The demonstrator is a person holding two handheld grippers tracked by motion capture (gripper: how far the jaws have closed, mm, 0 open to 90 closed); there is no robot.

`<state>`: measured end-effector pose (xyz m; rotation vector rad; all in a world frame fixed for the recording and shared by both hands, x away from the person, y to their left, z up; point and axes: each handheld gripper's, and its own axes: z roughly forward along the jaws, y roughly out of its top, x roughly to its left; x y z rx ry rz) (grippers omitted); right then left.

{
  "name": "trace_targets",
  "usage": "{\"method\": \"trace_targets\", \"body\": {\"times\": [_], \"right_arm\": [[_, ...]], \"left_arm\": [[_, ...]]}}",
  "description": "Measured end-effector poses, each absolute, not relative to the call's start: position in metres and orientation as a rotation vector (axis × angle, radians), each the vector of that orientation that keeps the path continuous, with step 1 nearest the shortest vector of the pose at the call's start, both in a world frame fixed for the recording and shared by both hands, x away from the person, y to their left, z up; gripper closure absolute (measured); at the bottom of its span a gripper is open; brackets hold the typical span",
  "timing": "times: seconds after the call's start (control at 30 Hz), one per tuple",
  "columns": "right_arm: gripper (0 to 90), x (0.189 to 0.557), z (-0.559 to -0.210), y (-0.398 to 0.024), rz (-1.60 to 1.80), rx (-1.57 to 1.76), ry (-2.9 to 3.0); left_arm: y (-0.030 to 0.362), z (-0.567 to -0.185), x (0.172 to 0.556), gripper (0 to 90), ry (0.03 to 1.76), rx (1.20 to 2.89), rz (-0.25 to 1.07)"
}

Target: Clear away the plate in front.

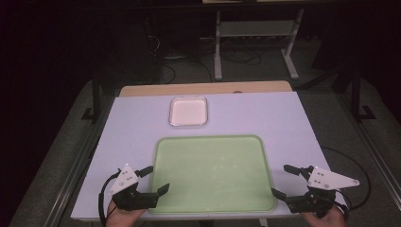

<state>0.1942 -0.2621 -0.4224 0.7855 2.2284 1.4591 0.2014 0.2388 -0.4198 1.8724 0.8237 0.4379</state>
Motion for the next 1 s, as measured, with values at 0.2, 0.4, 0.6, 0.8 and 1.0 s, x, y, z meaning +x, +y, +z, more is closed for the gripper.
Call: {"method": "trace_targets", "body": {"times": [0.2,0.4,0.6,0.8,1.0], "right_arm": [[14.3,0.195,-0.423,-0.262,1.466,0.794,2.227],[14.3,0.197,-0.423,-0.262,1.461,0.799,2.229],[14.3,0.199,-0.421,-0.260,1.464,0.795,2.218],[14.2,0.199,-0.421,-0.259,1.445,0.792,2.225],[14.1,0.197,-0.419,-0.261,1.452,0.793,2.201]], "left_arm": [[0.240,-0.418,0.201,16.7,0.836,1.862,0.440],[0.239,-0.417,0.202,16.7,0.835,1.854,0.424],[0.237,-0.412,0.204,16.7,0.823,1.847,0.420],[0.236,-0.405,0.208,16.6,0.809,1.850,0.431],[0.236,-0.401,0.216,16.7,0.806,1.852,0.412]]}}
